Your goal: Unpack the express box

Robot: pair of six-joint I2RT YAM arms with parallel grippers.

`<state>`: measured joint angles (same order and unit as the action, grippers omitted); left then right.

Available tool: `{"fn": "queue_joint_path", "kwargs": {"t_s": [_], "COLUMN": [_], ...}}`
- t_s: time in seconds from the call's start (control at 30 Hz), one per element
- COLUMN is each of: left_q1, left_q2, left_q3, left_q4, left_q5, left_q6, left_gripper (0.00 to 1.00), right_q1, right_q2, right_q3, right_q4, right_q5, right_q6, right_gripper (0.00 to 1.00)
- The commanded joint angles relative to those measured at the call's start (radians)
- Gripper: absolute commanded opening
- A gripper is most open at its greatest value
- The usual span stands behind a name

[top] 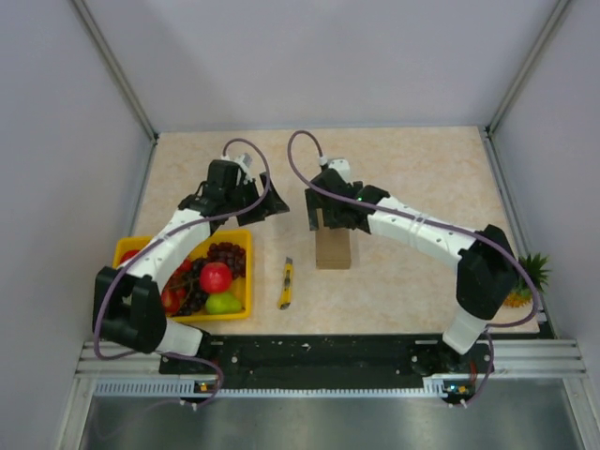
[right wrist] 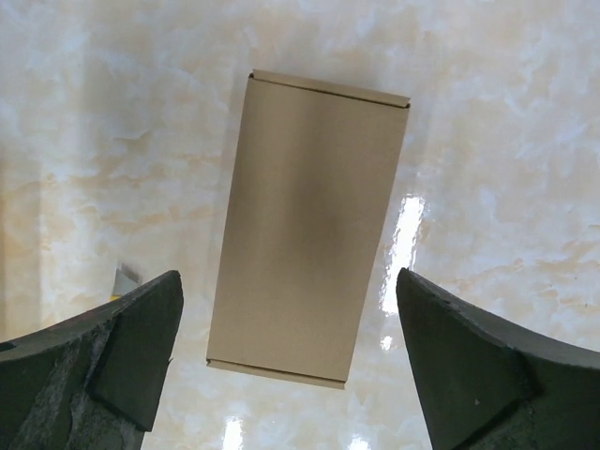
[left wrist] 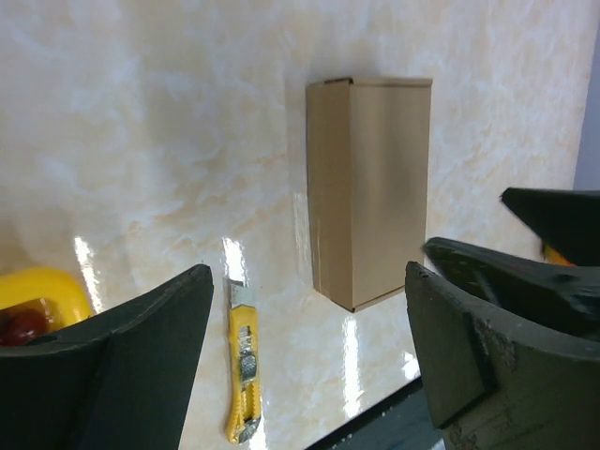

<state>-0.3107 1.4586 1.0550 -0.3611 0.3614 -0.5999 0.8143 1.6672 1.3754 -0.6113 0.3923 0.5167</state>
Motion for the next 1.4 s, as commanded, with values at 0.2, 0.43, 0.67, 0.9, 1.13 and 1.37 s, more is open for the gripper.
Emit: {"fn": "queue_joint_path", "kwargs": {"t_s": [0.2, 0.43, 0.67, 0.9, 1.13, 1.37], "left_q1": [0.016, 0.038, 0.047, 0.051, 0.059, 0.065], "left_q2": [-0.214, -0.216, -0.215, -0.202, -0.193, -0.175], "left_q3": [-0.03, -0.058, -0.062, -0.067, -0.064, -0.062], "left_q4": [-0.056, -0.062, -0.067, -0.078, -0.079, -0.085], "left_q5": [-0.223, -0.208, -0.205, -0.203, -0.207, -0.208], "left_q6": [0.069, 0.071, 0.075, 0.072, 0.069, 0.066], "left_gripper": [0.88, 0.88, 0.88, 0.88, 0.88, 0.88], "right_q1": [0.072, 0.072, 0.072, 0.072, 0.072, 0.072], "right_q2": [0.201, 0.264, 0.263, 0.212, 0.175, 0.215], "right_q3": [0.172, 0.183, 0.169, 0.182, 0.191, 0.186], "right_q4": [-0.192, -0.199, -0.2, -0.199, -0.186, -0.173], "right_q5": [0.161, 0.108, 0.095, 0.112, 0.103, 0.066], "right_q6": [0.089, 0.103, 0.121, 0.114, 0.112, 0.109], "right_gripper": [0.96, 0.96, 0.96, 0.99, 0.99, 0.99]}}
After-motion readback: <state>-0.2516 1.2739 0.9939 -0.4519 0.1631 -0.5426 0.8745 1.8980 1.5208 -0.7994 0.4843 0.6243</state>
